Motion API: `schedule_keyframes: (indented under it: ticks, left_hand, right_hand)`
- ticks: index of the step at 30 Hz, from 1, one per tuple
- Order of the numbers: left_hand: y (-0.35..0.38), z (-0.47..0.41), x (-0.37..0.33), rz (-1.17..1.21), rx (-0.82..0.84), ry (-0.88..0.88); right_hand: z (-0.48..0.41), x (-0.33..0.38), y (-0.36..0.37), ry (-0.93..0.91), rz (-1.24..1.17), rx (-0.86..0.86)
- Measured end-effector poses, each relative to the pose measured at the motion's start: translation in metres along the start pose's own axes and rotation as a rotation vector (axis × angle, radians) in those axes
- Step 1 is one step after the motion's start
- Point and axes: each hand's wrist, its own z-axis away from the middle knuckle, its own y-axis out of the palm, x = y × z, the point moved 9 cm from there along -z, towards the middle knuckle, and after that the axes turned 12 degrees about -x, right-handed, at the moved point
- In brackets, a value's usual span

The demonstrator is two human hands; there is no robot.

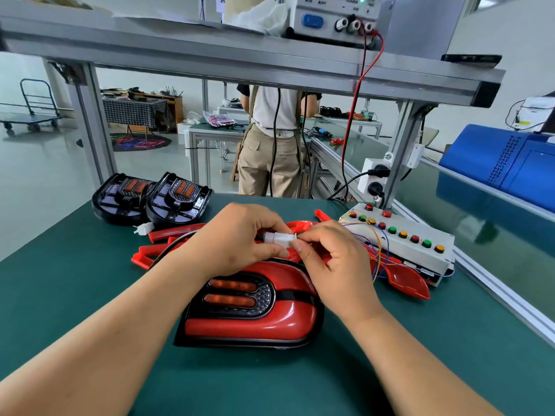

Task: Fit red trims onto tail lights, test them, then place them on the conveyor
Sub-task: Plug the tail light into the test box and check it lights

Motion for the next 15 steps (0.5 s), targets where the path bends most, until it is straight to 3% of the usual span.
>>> schedule_keyframes:
  ticks: [7,10,12,15]
  left_hand:
    - [-0.002,-0.002,0.001,-0.064,-0.038,0.004]
    - [-0.003,-0.003,0.014,-0.084,0.061,-0.046]
    - [0.000,-0.001,0.023,-0.122,0.153,-0.075]
    - [-0.004,0.001,0.035,-0.147,0.164,-0.128]
  right_hand:
    - [-0.002,-0.017,0.002,0.104,0.048,0.079]
    - [0.004,-0.033,0.011,0.171,0.143,0.218]
    - [0.005,-0.035,0.012,0.185,0.142,0.220]
    - [0.006,-0.032,0.013,0.192,0.103,0.205]
